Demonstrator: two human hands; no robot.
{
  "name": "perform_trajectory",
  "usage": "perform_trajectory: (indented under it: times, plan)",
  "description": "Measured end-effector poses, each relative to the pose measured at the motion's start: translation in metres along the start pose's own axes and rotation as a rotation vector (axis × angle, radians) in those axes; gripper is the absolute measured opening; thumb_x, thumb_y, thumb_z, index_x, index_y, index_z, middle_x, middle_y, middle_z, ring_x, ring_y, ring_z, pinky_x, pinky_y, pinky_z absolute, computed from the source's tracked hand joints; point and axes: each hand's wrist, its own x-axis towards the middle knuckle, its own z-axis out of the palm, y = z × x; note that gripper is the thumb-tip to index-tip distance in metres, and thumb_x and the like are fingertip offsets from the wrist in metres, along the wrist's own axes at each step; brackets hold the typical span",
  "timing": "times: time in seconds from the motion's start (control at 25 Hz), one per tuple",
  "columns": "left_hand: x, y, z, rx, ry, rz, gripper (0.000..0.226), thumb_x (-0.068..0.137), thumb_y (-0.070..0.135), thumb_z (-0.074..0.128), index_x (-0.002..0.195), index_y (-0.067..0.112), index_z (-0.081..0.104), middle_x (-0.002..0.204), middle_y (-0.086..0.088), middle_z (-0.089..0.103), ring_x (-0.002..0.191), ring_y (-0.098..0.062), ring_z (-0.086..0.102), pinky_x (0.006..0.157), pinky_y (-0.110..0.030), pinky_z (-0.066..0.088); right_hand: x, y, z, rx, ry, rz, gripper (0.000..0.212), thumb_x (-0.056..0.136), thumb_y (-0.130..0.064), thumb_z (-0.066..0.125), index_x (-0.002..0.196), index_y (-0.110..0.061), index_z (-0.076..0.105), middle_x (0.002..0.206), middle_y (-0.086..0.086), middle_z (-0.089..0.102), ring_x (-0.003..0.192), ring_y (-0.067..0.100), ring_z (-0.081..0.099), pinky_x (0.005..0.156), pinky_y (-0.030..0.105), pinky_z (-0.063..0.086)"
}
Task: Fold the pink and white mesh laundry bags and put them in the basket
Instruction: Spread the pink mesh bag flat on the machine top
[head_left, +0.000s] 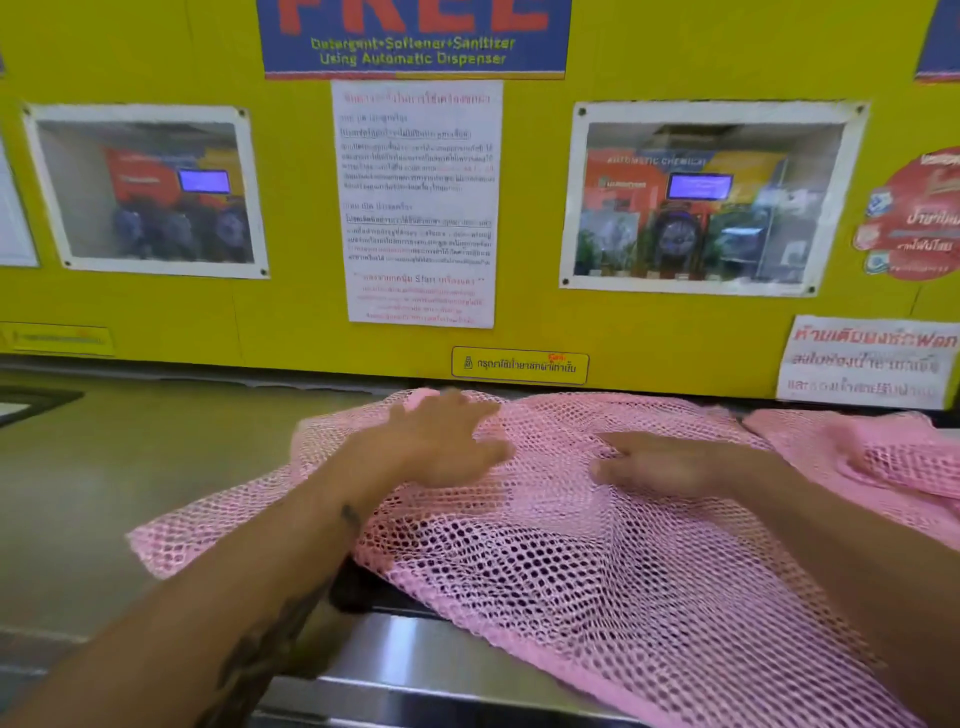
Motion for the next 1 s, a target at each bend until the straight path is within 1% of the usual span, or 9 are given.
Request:
perform_trajectory:
  times: [0.12,0.2,0.32,0.4,0.48,0.68,0.8,0.88,1.0]
  plan:
    - [-0.007,-0.008,0.023,0.026,-0.247,-0.039,0.081,0.086,0.078,0.027,0.154,0.040,0.004,0.166,-0.007,-0.005,0.152,-0.030,-0.003,0.119,-0.061,0.007,-0.009,-0.004,0.002,-0.082,-0.026,-0.018,0.085,0.090,-0.062,0.050,0.157,-0.027,0.012,0.166,-0.005,0.008,0.151,0.017,0.009,0.119,0.039,0.007]
    - [-0.019,-0.009,0.014,0.083,-0.251,-0.016,0.073,0.087,0.071,0.035,0.152,0.040,0.022,0.165,-0.004,0.017,0.150,-0.028,0.019,0.119,-0.052,0.019,-0.023,-0.014,-0.016,-0.231,-0.093,0.044,0.077,0.092,-0.059,0.049,0.156,-0.026,0.020,0.164,-0.004,0.017,0.149,0.019,0.019,0.119,0.039,0.013]
    - [-0.032,-0.005,-0.015,-0.102,-0.012,0.040,0.040,0.094,0.042,0.049,0.132,0.033,0.057,0.143,0.004,0.052,0.121,-0.021,0.054,0.105,-0.041,0.043,-0.032,-0.035,-0.034,-0.365,-0.019,0.057,0.053,0.096,-0.048,0.049,0.140,-0.018,0.050,0.149,0.003,0.047,0.132,0.022,0.046,0.108,0.040,0.034]
    - [-0.022,-0.014,-0.031,-0.176,0.260,-0.057,0.030,0.091,0.020,0.053,0.118,0.027,0.064,0.127,0.000,0.061,0.101,-0.022,0.058,0.086,-0.037,0.051,-0.016,-0.047,-0.034,-0.329,0.186,-0.026,0.044,0.095,-0.039,0.052,0.133,-0.018,0.057,0.142,0.005,0.054,0.125,0.024,0.052,0.102,0.037,0.041]
    - [-0.004,-0.033,-0.033,-0.037,0.375,-0.148,0.032,0.087,0.017,0.054,0.117,0.022,0.064,0.121,-0.004,0.064,0.099,-0.026,0.060,0.083,-0.039,0.053,0.010,-0.063,-0.024,-0.235,0.328,-0.120,0.040,0.091,-0.025,0.050,0.130,-0.019,0.061,0.139,0.005,0.059,0.122,0.024,0.055,0.099,0.036,0.045]
    - [0.015,-0.061,-0.010,0.012,-0.026,-0.147,0.030,0.077,0.040,0.062,0.096,0.017,0.068,0.091,-0.001,0.068,0.078,-0.018,0.063,0.068,-0.030,0.050,0.070,-0.116,0.004,-0.092,0.387,-0.238,0.041,0.087,-0.007,0.048,0.120,-0.019,0.069,0.128,0.007,0.066,0.116,0.026,0.060,0.095,0.036,0.049]
    - [0.008,-0.061,-0.009,-0.086,0.167,-0.105,0.011,0.076,0.025,0.066,0.079,0.023,0.056,0.087,-0.002,0.059,0.079,-0.022,0.056,0.063,-0.030,0.041,0.080,-0.135,0.014,-0.168,0.161,-0.250,0.038,0.079,-0.009,0.050,0.106,-0.017,0.075,0.109,0.007,0.073,0.099,0.025,0.065,0.081,0.033,0.054]
    - [-0.002,-0.059,-0.014,-0.041,0.320,-0.083,0.019,0.074,0.016,0.060,0.072,0.025,0.044,0.085,-0.004,0.054,0.078,-0.025,0.051,0.060,-0.033,0.035,0.077,-0.140,0.012,-0.260,0.121,-0.284,0.030,0.076,-0.009,0.049,0.092,-0.013,0.075,0.094,0.004,0.073,0.088,0.024,0.065,0.073,0.034,0.055]
    - [-0.012,-0.056,-0.023,0.054,0.564,0.003,0.023,0.075,0.012,0.061,0.082,0.021,0.041,0.089,0.000,0.046,0.087,-0.024,0.046,0.062,-0.035,0.035,0.073,-0.146,-0.005,-0.227,0.591,-0.288,0.018,0.079,-0.008,0.052,0.089,-0.016,0.065,0.093,0.005,0.066,0.084,0.027,0.059,0.066,0.035,0.049]
